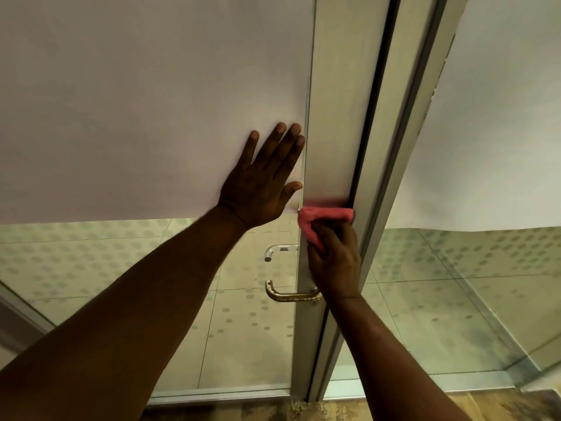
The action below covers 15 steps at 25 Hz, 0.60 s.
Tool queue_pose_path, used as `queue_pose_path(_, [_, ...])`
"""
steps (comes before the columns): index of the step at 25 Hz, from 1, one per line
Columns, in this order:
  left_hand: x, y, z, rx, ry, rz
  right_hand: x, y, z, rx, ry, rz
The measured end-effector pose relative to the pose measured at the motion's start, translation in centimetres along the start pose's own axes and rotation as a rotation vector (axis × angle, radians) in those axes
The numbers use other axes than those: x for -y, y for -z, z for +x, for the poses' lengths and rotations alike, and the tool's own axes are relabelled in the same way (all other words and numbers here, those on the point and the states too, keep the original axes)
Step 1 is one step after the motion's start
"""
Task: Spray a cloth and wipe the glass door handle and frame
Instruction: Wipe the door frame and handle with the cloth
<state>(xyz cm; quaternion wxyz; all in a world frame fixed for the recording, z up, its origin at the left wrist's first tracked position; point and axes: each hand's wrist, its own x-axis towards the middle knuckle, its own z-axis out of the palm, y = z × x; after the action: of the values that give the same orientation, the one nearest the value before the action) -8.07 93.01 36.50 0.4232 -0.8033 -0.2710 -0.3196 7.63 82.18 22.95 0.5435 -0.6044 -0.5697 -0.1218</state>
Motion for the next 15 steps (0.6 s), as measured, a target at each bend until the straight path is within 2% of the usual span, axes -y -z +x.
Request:
queue_pose_path(7, [0.0,-0.1,0.0,0.003,0.000,0.019,-1.1,-0.3,-2.5,0.186,-0.002,-0.089])
queue_pose_path(12, [0.0,-0.1,0.0,0.002,0.001,0.016,-0.3,1.9,0.5,0.055,-0.051,-0.019])
queue_pose_path(15, [-0.1,0.0,0.1,0.011,0.002,0.005,-0.6,2.6,1.6,0.044,-0.018,-0.070])
